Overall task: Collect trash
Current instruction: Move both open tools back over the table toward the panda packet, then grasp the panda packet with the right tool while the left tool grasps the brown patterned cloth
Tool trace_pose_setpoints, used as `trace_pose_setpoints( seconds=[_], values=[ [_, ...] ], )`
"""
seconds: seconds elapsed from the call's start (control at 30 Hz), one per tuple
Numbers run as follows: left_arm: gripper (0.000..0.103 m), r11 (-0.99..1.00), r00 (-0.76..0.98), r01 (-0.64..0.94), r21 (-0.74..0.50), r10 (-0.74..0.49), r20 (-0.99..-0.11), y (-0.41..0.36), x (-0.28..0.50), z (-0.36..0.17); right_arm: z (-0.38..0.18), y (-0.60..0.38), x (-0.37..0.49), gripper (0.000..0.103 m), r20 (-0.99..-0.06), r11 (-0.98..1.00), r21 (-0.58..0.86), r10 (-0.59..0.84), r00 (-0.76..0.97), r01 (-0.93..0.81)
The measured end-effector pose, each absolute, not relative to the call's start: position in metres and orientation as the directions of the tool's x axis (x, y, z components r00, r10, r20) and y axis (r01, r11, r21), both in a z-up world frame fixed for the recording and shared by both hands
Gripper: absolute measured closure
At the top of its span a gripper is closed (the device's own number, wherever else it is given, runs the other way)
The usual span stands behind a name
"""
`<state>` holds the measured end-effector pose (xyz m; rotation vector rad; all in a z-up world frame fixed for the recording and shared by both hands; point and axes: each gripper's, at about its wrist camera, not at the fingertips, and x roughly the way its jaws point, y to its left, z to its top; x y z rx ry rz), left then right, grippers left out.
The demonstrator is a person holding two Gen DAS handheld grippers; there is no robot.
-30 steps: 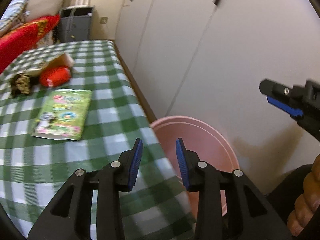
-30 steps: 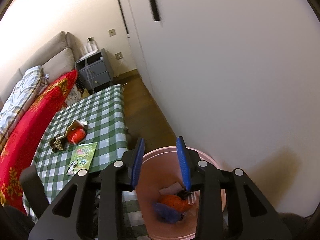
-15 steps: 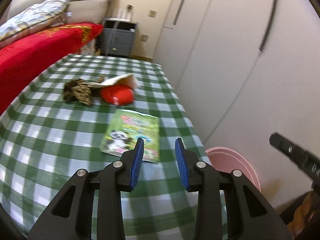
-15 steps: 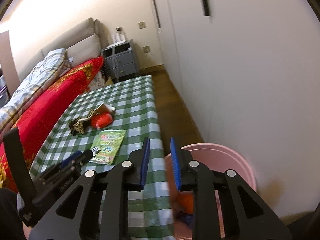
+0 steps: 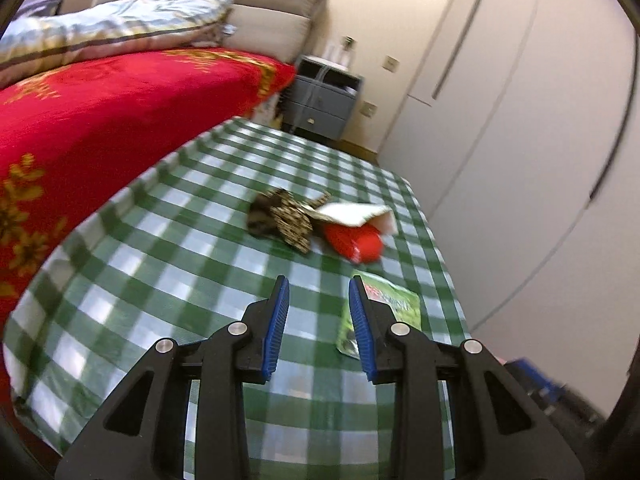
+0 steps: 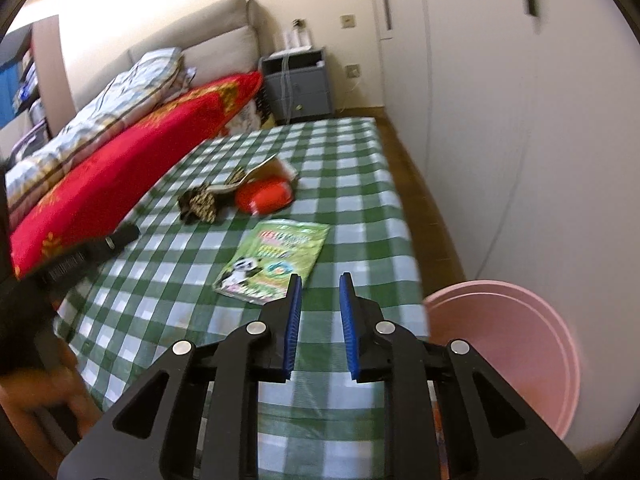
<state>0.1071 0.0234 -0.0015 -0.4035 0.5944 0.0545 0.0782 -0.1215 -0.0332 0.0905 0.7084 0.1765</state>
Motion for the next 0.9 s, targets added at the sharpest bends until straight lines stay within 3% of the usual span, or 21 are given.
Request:
trace_pose_setpoints(
  seconds=[0.03, 0.2, 0.8, 0.9],
  values=[
    [0.072, 0.918, 0.832, -0.17, -0.359, -0.061, -0.551, 0.027, 0.107, 0.0, -0.037, -0.114, 0.082, 0.082, -0.648, 0.98, 0.129, 0.197, 0.736, -0.149],
    [0.072, 0.917, 0.838, -0.174, -0.359, -0.054, -0.544, 0.032, 0.109, 0.005, -0.054, -0.083, 0.095, 0.062, -0.693, 0.976, 0.032, 0.178, 0.698, -0.217],
    [0.072, 0.9, 0.812, -0.236, -0.366, -0.024, -0.583, 0.047, 0.127, -0.011, -0.089, -0.044, 0.136, 0.058, -0.752, 0.949, -0.096, 0.128, 0.646, -0.3],
    [0.072, 0.899, 0.807, -0.25, -0.36, -0.011, -0.59, 0.051, 0.132, -0.014, -0.092, -0.041, 0.138, 0.063, -0.752, 0.943, -0.105, 0.133, 0.646, -0.317]
  ],
)
